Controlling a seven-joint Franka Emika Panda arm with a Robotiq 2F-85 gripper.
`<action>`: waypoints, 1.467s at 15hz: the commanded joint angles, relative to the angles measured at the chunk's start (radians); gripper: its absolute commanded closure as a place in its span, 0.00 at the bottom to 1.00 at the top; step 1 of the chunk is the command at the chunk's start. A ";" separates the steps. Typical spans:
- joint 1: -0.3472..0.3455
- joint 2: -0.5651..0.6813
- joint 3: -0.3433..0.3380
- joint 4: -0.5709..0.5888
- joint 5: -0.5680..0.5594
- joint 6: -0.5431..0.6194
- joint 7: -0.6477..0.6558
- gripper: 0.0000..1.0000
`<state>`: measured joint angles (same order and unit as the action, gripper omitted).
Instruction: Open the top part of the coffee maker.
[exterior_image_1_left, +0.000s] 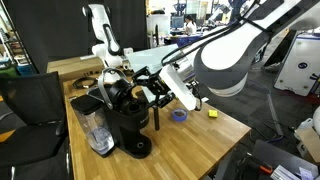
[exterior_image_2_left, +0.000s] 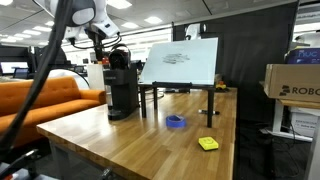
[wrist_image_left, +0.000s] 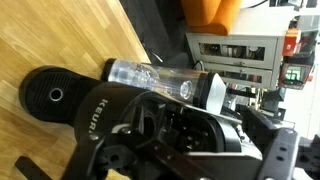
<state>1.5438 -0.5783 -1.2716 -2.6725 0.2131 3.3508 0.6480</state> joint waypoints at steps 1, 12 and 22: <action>-0.091 0.007 0.069 0.003 0.036 -0.139 -0.107 0.00; -0.468 0.114 0.357 0.085 0.156 -0.534 -0.343 0.00; -1.106 0.196 0.868 0.125 0.136 -0.802 -0.401 0.00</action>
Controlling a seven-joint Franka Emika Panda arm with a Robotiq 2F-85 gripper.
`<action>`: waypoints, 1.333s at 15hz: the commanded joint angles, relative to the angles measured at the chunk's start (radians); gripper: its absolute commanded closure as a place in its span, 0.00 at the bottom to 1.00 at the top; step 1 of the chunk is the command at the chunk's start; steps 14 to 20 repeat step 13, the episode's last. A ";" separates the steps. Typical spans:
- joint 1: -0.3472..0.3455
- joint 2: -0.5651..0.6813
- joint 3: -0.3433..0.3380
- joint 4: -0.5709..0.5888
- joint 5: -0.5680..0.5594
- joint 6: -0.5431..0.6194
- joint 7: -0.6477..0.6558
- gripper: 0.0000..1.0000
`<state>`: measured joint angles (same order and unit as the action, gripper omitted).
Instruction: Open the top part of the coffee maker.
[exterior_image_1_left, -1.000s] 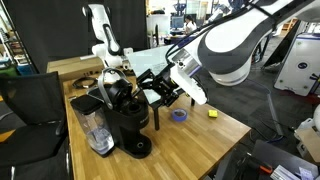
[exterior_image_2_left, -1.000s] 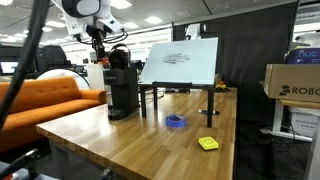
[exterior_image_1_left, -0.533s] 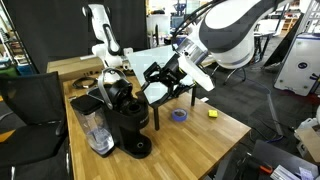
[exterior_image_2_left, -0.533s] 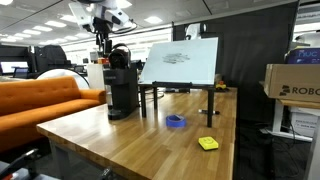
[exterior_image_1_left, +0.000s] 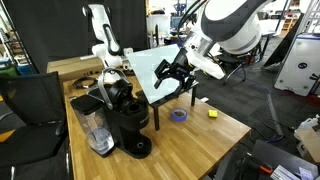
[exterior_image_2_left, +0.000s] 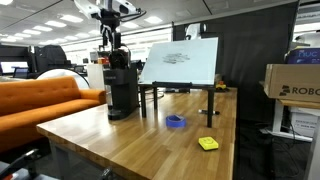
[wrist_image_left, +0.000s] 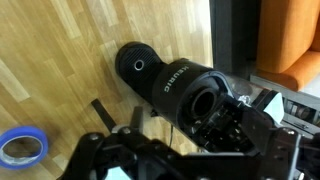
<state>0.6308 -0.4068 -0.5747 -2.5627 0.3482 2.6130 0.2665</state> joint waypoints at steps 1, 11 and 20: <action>-0.267 0.019 0.237 0.015 -0.008 -0.081 -0.012 0.00; -0.557 -0.083 0.512 0.001 -0.001 -0.273 0.029 0.00; -0.571 -0.107 0.523 0.001 -0.003 -0.319 0.047 0.00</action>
